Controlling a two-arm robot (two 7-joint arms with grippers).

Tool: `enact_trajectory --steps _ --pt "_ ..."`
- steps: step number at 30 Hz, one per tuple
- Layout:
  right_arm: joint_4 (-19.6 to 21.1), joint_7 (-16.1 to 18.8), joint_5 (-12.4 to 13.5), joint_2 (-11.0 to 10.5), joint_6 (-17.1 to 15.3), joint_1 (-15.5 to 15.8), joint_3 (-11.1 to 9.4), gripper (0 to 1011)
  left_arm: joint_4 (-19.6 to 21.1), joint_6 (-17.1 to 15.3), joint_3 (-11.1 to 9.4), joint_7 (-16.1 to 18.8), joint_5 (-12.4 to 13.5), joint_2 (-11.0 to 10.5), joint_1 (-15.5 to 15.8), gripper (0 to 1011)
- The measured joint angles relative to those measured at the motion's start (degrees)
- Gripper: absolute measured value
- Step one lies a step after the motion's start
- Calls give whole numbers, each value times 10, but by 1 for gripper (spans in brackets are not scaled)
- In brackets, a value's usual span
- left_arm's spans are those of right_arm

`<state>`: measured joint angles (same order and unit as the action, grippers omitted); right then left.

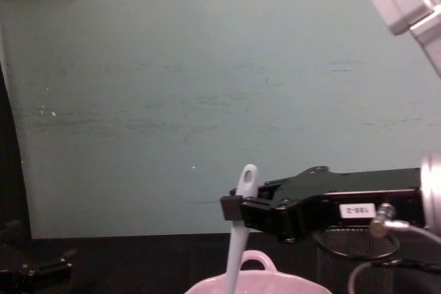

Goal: Use the one hand to pick up the spoon and stir the clear water in the bowl.

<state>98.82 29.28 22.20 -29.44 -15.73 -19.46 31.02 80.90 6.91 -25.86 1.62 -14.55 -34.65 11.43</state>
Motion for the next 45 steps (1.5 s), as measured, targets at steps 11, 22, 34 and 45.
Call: enact_trajectory --steps 11,22,34,45 --pt "-56 -11 -17 35 6 -41 19 121 0 0 0 0 0 0 0 1011" --pt "-82 -32 -36 42 3 -57 5 121 0 0 0 0 0 0 0 1011" --pt "-24 -35 -48 2 -35 -31 -18 121 0 0 0 0 0 0 0 1011" --pt "29 -11 -22 -20 -69 -8 -19 121 0 0 0 0 0 0 0 1011"
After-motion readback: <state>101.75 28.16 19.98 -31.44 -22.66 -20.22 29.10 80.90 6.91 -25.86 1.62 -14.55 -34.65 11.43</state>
